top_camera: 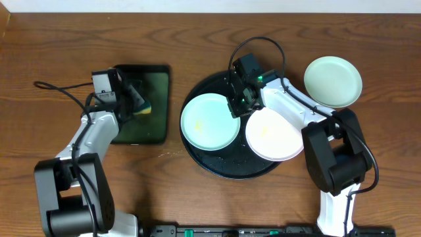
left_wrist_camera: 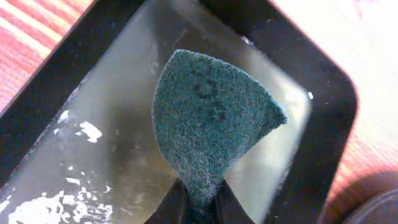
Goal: Clean dirty plates on tray and stack at the side
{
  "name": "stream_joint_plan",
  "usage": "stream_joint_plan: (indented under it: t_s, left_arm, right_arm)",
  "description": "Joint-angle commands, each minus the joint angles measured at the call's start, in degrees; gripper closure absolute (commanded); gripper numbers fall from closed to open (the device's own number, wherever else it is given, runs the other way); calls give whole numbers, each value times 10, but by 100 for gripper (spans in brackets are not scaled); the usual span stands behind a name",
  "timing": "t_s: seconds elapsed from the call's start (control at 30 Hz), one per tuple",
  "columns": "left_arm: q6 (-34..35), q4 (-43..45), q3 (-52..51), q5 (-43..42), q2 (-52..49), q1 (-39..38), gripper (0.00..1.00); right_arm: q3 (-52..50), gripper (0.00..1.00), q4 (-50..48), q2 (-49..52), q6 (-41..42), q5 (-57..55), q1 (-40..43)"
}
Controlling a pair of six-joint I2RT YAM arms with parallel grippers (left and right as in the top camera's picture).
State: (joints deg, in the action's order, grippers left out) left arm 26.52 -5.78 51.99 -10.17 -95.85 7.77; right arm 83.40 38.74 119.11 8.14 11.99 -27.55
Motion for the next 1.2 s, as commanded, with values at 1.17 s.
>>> stream_joint_plan:
  t_s: [1.17]
  left_arm:
    - [25,-128,-5,-149,147,-95,93]
  right_arm:
    - [0,99,3,17,75,-77,-9]
